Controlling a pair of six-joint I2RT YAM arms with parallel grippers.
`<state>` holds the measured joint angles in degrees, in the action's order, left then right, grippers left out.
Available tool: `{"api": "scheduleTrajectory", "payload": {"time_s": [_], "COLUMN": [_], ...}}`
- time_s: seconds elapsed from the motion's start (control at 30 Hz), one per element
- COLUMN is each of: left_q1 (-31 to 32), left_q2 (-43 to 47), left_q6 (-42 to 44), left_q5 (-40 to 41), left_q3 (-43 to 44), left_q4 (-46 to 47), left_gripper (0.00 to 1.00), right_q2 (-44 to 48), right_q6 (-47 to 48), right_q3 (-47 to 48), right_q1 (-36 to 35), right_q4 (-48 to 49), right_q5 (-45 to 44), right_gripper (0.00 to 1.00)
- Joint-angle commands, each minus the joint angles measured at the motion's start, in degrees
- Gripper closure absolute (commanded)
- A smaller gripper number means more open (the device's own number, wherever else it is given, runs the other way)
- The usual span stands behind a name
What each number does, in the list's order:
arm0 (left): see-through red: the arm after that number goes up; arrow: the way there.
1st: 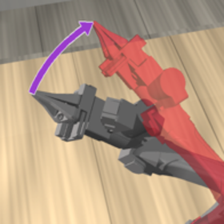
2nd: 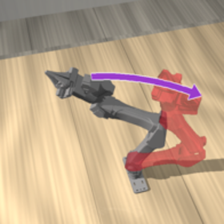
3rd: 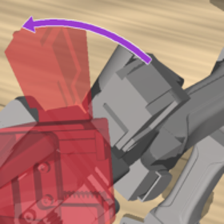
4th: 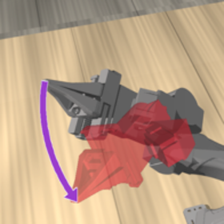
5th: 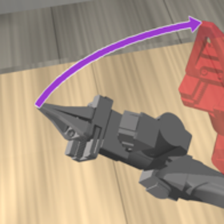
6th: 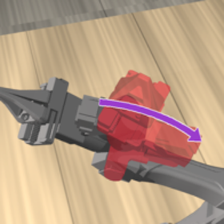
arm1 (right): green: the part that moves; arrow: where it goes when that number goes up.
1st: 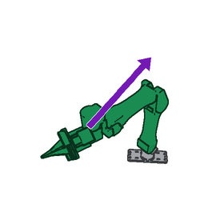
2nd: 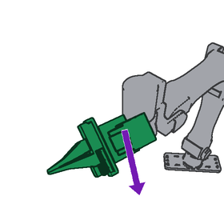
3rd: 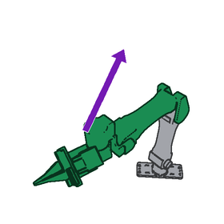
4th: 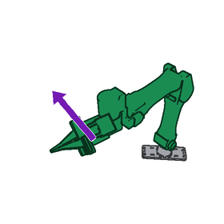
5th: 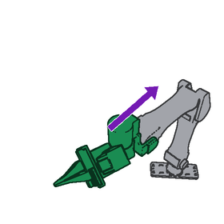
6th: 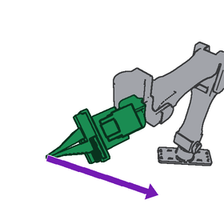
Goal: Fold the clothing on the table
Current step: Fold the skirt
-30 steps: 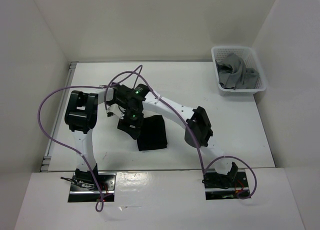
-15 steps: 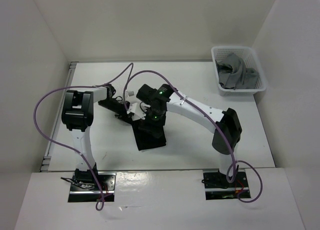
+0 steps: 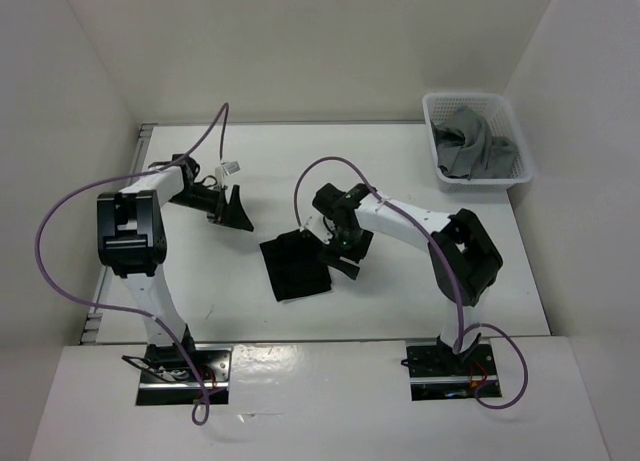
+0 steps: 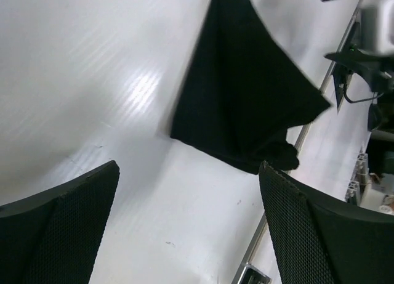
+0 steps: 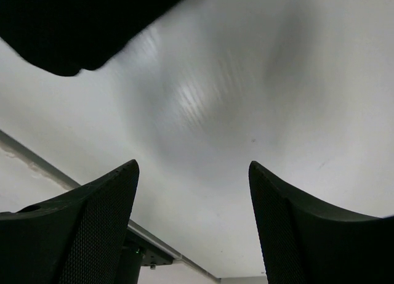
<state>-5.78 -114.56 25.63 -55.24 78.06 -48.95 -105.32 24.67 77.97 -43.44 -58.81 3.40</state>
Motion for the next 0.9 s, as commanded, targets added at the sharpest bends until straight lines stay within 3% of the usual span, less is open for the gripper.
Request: {"api": "scheduleTrajectory", "payload": {"time_s": [0.0, 0.17, 0.33, 0.47, 0.63, 0.87], "left_q1": [0.33, 5.07, 12.35, 20.62, 29.49, 33.82], "left_q2": [6.88, 13.83, 12.97, 12.96, 9.98, 6.55], "left_q6": [3.73, 7.24, 17.16, 17.61, 18.14, 18.85], "left_q5": [-3.2, -4.96, -9.88, -5.15, -5.14, -3.2], "left_q3": [2.45, 8.85, 17.81, 17.04, 15.63, 14.23], "left_q4": [-2.38, -10.36, -25.11, -25.14, -25.14, -25.14], "left_gripper": [0.0, 0.0, 0.0, 0.0, 0.0, 0.0], "right_q2": [3.98, 3.98, 5.03, 5.64, 6.97, 8.55], "right_q6": [-1.98, -4.18, -6.03, -7.87, -9.1, -10.86], "right_q3": [-2.29, -6.43, -10.11, -11.35, -12.5, -14.95], "right_q1": [1.78, 5.99, 9.33, 12.94, 17.16, 20.41], "right_q4": [5.1, 6.86, 9.4, 10.73, 11.96, 12.58], "right_q5": [-3.04, -4.54, -8.05, -11.13, -12.45, -14.91], "right_gripper": [0.23, 0.22, 0.22, 0.22, 0.22, 0.22]}}
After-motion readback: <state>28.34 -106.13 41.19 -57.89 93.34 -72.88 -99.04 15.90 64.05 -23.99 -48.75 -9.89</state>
